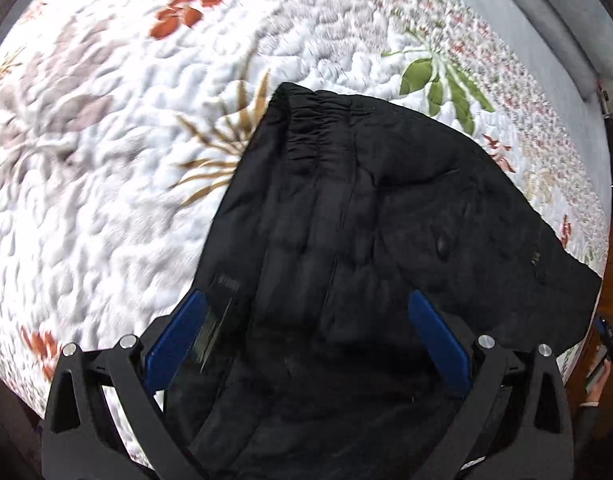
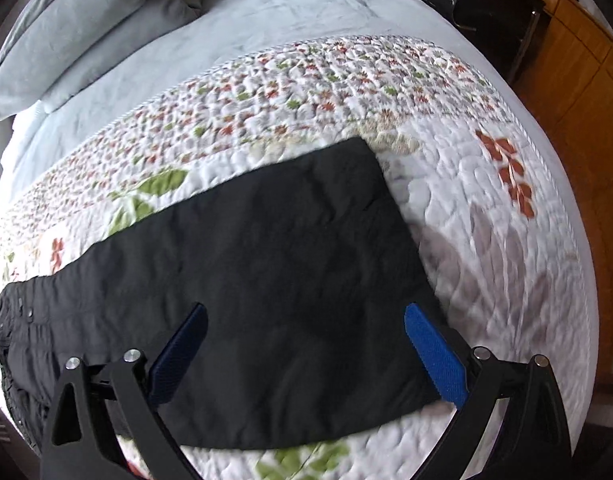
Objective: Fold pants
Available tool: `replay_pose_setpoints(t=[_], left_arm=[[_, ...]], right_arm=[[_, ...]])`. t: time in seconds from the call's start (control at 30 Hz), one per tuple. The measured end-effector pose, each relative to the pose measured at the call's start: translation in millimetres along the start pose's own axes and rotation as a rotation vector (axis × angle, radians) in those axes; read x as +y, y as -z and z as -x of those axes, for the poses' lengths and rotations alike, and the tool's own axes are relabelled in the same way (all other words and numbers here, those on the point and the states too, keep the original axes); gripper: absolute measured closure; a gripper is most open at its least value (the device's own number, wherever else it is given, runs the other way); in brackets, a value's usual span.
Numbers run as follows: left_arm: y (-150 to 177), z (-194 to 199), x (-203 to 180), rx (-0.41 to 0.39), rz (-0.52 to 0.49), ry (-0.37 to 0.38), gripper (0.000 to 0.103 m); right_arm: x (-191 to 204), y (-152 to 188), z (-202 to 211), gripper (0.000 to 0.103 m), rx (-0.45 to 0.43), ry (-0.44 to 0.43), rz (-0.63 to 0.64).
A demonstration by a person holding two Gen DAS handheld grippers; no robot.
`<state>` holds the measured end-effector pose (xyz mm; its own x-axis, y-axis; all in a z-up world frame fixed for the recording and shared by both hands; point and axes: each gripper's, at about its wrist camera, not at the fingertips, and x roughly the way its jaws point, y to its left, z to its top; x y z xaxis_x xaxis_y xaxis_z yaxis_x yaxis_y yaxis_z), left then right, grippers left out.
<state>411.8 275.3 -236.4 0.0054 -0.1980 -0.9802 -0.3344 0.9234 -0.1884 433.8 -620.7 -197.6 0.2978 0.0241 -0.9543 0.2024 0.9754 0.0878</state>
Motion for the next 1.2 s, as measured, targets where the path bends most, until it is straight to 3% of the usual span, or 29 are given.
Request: replay_pose_setpoints(t=[0.13,0.23,0.3,0.37,0.43,0.47,0.57,0.73,0.8,0.9,0.97,1.03,1.2], left_arm=[[-11.0,-15.2,-7.9,0.054,0.005,0.014,0.003],[-12.9,-17.1,-14.7,0.063,-0.007,0.057,0.003],[-12.2,-15.5,-23.9,0.072,-0.038,0.108,0.004],[-10.6,-13.7,-31.6,0.09,-0.037,0.216,0.009],[-9.6,-14.2,-38.3,0.088,-0.043,0.205,0.01],[-8.6,-16.0,-40.3,0.093,-0.048,0.192,0.013],[-10.7,-22.0,-48.5,0.096,-0.062,0.168,0.041],[-16.5,-31.1,-57.3,0.09,-0.108,0.154,0.054],[-15.4,-34.6,-71.3,0.091,-0.118,0.158,0.066],[-12.5,-33.6,-78.8,0.086,-0.137,0.166,0.076],[-9.6,-34.0,-83.7,0.08,-0.15,0.153,0.081],[-6.2,-33.5,-87.8,0.068,-0.167,0.142,0.087],[3.0,-31.0,-113.0,0.029,-0.215,0.099,0.093]], right_arm=[[-10.2,-19.1,-10.6,0.003,0.017,-0.042,0.004],[-11.8,-26.9,-16.9,0.003,0.032,-0.028,0.032],[-13.7,-33.1,-22.3,0.003,0.037,-0.015,0.043],[-15.6,-38.5,-30.2,0.003,0.059,-0.021,0.04],[-17.3,-45.0,-37.2,0.003,0.06,0.02,0.039],[-17.9,-47.3,-40.0,0.003,0.064,0.033,0.037],[-19.6,-56.8,-53.2,0.003,0.095,0.047,0.025],[-11.9,-69.2,-68.5,0.003,0.106,0.072,0.027],[-7.0,-69.9,-70.6,0.004,0.096,0.08,0.05],[10.0,-64.5,-67.1,0.023,0.066,0.081,0.086],[14.8,-58.1,-59.3,0.054,0.048,0.112,0.106],[19.5,-53.4,-51.1,0.078,0.035,0.119,0.108],[41.3,-43.9,-24.4,0.09,-0.031,0.146,0.152]])
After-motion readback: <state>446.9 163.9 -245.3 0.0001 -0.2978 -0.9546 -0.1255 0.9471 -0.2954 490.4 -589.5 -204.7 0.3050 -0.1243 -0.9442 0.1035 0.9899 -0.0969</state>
